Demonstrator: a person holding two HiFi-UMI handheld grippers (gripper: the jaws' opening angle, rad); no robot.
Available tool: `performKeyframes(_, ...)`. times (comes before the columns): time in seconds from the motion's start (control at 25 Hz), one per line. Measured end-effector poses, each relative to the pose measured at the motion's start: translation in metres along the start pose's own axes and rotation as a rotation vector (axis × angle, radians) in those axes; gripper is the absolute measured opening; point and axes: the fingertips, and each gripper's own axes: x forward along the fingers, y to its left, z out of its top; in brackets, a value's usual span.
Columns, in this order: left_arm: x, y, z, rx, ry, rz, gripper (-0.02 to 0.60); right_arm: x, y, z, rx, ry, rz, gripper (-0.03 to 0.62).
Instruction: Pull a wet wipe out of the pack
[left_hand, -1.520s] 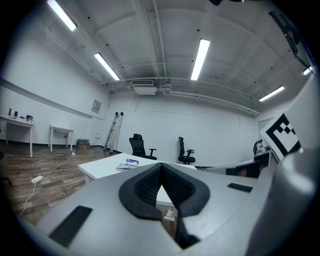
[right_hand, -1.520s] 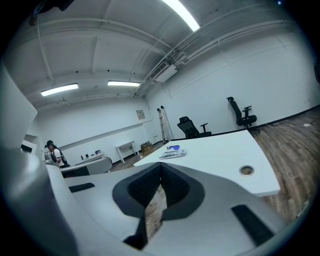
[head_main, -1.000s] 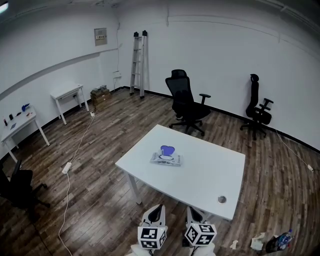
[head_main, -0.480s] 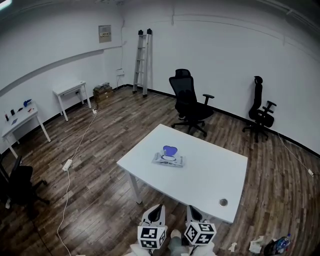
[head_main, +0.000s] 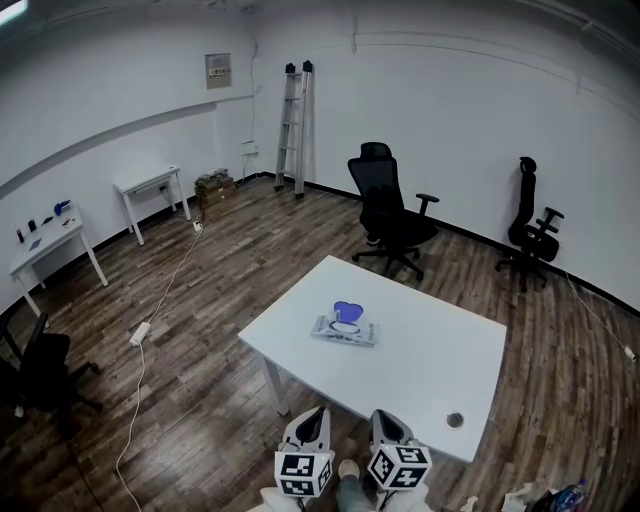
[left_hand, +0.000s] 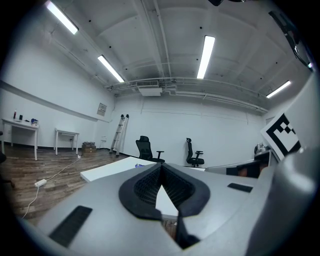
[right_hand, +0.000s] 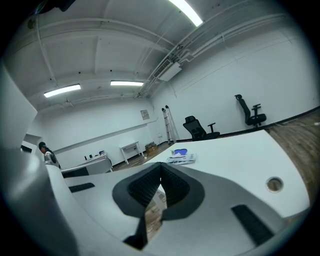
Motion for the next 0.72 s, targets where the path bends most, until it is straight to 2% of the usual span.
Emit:
performKeyframes(0.24,0.023,0.007,-0.006,-0.004,0.013,0.005,-0.002,0.023,-0.012,0.002,0.012,0.011,-0.003,0.009)
performKeyframes(0.72,0.08,0.028,0.003,-0.009,0.006,0.039,-0.002,0.081,-0.024,0.031,-0.004,0.019,0.033,0.009)
